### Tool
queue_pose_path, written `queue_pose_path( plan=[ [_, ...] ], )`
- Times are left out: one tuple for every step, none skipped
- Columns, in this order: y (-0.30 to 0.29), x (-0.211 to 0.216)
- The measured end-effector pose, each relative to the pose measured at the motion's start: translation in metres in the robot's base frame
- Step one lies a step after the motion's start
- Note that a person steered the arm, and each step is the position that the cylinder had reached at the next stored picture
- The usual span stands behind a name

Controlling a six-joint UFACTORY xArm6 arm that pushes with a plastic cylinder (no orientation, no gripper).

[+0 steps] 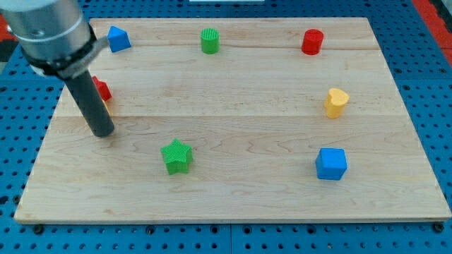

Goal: Move the green circle into the red star

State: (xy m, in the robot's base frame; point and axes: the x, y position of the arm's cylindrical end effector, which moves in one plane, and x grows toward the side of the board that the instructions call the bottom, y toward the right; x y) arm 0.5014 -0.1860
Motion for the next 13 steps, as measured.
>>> queue_pose_path(
  plan=[
    [0.032,0.088],
    [0.121,0.098],
    [0.133,0.040],
    [0.115,-0.011],
    [0.155,0.013],
    [0.118,0.023],
    [0.084,-0.030],
    [0.079,-0.069],
    [0.139,-0.052],
    [0.129,-0.024],
    [0.068,-0.041],
    [0.049,-0.082],
    [0.097,-0.094]
  ],
)
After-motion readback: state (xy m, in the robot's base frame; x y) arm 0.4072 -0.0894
